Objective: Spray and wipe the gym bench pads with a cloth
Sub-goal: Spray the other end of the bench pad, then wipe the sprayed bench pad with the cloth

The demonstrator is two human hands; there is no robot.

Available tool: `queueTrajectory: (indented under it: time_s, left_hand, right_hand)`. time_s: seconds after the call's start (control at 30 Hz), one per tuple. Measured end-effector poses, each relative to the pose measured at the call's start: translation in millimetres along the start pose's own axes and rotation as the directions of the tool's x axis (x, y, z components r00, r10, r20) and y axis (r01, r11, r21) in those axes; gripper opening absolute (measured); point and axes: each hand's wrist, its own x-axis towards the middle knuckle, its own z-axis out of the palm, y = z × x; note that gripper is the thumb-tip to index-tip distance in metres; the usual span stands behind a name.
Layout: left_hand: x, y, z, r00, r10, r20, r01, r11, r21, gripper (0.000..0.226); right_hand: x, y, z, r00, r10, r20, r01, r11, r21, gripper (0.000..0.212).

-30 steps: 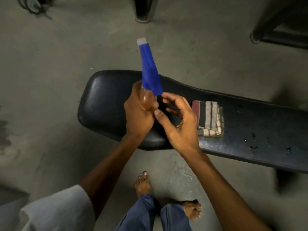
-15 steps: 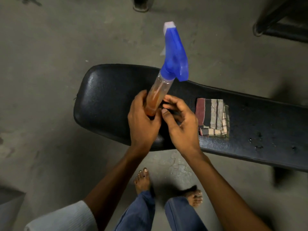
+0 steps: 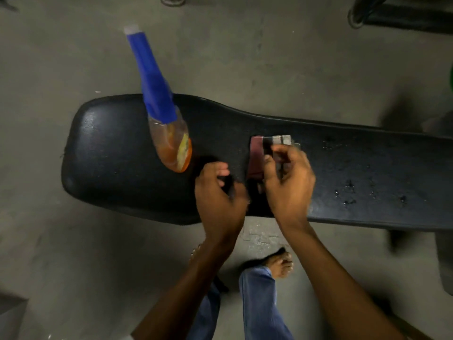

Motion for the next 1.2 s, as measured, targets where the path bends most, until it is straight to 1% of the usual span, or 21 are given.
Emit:
queueTrajectory:
  time_s: [0.07, 0.1, 0.17, 0.23, 0.3, 0.37, 0.5, 0.57, 0.63, 0.67, 0.7, 0.73, 0.77, 0.8, 0.83, 0.9, 0.97, 1.03, 1.1, 1.13, 1.2]
  left_hand:
    - [10.3, 10.0, 18.4, 0.996, -0.016, 0.090, 0.009, 0.996, 0.084, 0.045]
    - [14.7, 16.1, 27.5, 0.992, -0.038, 0.121, 0.023, 0.992, 0.126, 0.047]
    - [20.4, 26.8, 45.6, 0.987, -0.058, 0.150, 0.030, 0.983, 0.178, 0.050]
    - [21.8, 34.1, 61.1, 0.988, -0.053, 0.145, 0.025, 0.982, 0.188, 0.050]
    - [22.7, 37.6, 74.9, 0.994, -0.061, 0.093, 0.042, 0.980, 0.192, 0.044]
    - [25.2, 39.2, 86.7, 0.995, -0.096, 0.039, 0.086, 0.976, 0.198, 0.037]
    - [30.3, 46.2, 107.8, 0.983, -0.181, 0.033, 0.170, 0.962, 0.216, 0.030]
    - [28.2, 58.8, 121.5, 0.986, -0.161, 0.044, 0.148, 0.966, 0.212, 0.028]
    - [25.4, 75.2, 139.2, 0.992, -0.111, 0.061, 0.096, 0.974, 0.205, 0.033]
    - [24.6, 83.5, 148.4, 0.993, -0.091, 0.080, 0.071, 0.973, 0.220, 0.037]
    - [24.2, 88.8, 157.2, 0.993, -0.069, 0.100, 0.041, 0.966, 0.256, 0.040]
    - [23.5, 91.9, 164.4, 0.993, -0.037, 0.116, 0.001, 0.955, 0.298, 0.042]
    - [23.3, 92.0, 169.4, 0.991, 0.003, 0.133, -0.046, 0.945, 0.325, 0.044]
    - [23.6, 90.0, 172.2, 0.987, 0.046, 0.157, -0.097, 0.938, 0.334, 0.046]
    - [25.1, 85.2, 173.2, 0.979, 0.086, 0.183, -0.145, 0.930, 0.337, 0.048]
    - [29.7, 72.5, 172.4, 0.960, 0.156, 0.234, -0.235, 0.901, 0.364, 0.053]
    - [33.9, 59.4, 168.2, 0.931, 0.196, 0.309, -0.318, 0.851, 0.418, 0.060]
    - [37.3, 46.5, 163.7, 0.894, 0.234, 0.383, -0.405, 0.787, 0.465, 0.061]
    - [41.2, 35.5, 161.6, 0.863, 0.288, 0.414, -0.477, 0.734, 0.483, 0.056]
    - [43.0, 31.7, 161.8, 0.854, 0.315, 0.415, -0.499, 0.723, 0.478, 0.054]
    - [45.2, 29.5, 165.9, 0.830, 0.364, 0.423, -0.540, 0.714, 0.445, 0.050]
  right_hand:
    - [15.6, 14.4, -11.8, 0.994, 0.113, -0.009, -0.112, 0.968, -0.224, 0.040]
    - [22.3, 18.9, -15.9, 0.985, 0.172, 0.007, -0.163, 0.941, -0.296, 0.049]
    - [31.9, 22.1, -19.2, 0.967, 0.251, 0.048, -0.216, 0.904, -0.370, 0.062]
    - [36.8, 24.5, -16.2, 0.959, 0.270, 0.082, -0.223, 0.903, -0.366, 0.065]
    - [43.9, 26.9, -12.9, 0.952, 0.287, 0.102, -0.252, 0.930, -0.267, 0.059]
    - [52.5, 31.2, -15.7, 0.939, 0.318, 0.128, -0.307, 0.947, -0.095, 0.049]
    - [66.8, 40.2, -40.7, 0.938, 0.280, 0.204, -0.318, 0.929, 0.186, 0.033]
    - [76.1, 51.0, -56.7, 0.935, 0.302, 0.188, -0.347, 0.889, 0.298, 0.028]
    - [90.6, 66.7, -73.1, 0.928, 0.348, 0.131, -0.372, 0.848, 0.379, 0.035]
    - [97.0, 73.9, -80.9, 0.931, 0.352, 0.098, -0.364, 0.862, 0.354, 0.039]
    - [101.4, 79.3, -88.4, 0.940, 0.336, 0.062, -0.340, 0.905, 0.255, 0.044]
    - [102.5, 83.4, -95.3, 0.958, 0.285, 0.024, -0.286, 0.955, 0.085, 0.053]
    - [101.7, 88.3, -99.8, 0.981, 0.195, -0.005, -0.194, 0.974, -0.116, 0.061]
    - [99.2, 91.3, -102.0, 0.996, 0.084, -0.028, -0.089, 0.957, -0.277, 0.066]
    - [97.2, 94.7, -100.8, 0.999, -0.025, -0.029, 0.013, 0.936, -0.352, 0.066]
    - [94.7, 103.8, -87.8, 0.984, -0.172, 0.054, 0.180, 0.911, -0.370, 0.060]
    - [93.5, 110.8, -70.5, 0.956, -0.227, 0.188, 0.287, 0.864, -0.414, 0.057]
    - [94.9, 116.1, -57.6, 0.928, -0.258, 0.270, 0.362, 0.799, -0.480, 0.058]
    - [104.5, 120.2, -49.8, 0.920, -0.286, 0.269, 0.389, 0.763, -0.517, 0.058]
    - [112.3, 122.9, -49.2, 0.926, -0.283, 0.250, 0.375, 0.762, -0.527, 0.057]
    - [127.3, 131.3, -56.9, 0.959, -0.223, 0.176, 0.284, 0.777, -0.562, 0.057]
